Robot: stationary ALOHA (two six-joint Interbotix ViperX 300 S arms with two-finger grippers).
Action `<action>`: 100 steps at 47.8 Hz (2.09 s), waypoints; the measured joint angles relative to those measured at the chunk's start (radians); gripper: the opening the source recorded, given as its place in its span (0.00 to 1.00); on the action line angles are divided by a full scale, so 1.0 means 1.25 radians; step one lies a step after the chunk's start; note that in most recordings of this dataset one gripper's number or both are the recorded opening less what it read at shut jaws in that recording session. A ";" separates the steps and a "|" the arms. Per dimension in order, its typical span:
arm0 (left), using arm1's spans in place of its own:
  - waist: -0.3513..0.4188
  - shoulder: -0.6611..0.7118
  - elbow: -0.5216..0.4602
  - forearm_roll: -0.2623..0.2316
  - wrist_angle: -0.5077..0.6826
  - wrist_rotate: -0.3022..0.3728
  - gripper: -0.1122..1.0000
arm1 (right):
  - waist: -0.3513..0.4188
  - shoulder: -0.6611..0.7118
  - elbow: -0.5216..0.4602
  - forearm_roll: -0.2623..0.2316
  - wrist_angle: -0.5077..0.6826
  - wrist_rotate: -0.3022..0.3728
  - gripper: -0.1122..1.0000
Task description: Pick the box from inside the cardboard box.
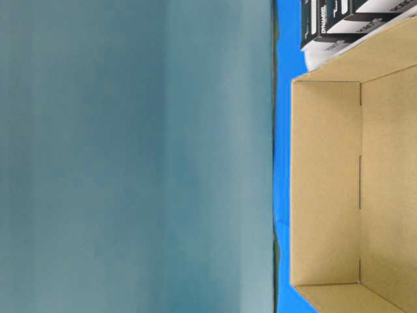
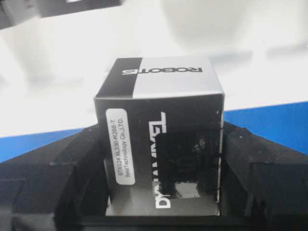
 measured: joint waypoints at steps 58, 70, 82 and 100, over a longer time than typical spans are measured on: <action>0.006 0.000 0.000 0.000 -0.002 -0.005 0.04 | -0.066 0.126 0.079 -0.009 -0.217 -0.081 0.94; 0.006 0.000 0.000 0.000 -0.002 -0.005 0.04 | -0.069 0.106 0.072 -0.006 -0.218 -0.070 0.99; 0.006 0.000 0.000 0.000 -0.002 -0.005 0.04 | -0.082 -0.027 0.031 -0.006 -0.187 -0.045 0.99; 0.006 0.001 0.000 0.001 -0.002 -0.005 0.04 | -0.093 -0.360 0.013 -0.006 -0.190 0.015 0.99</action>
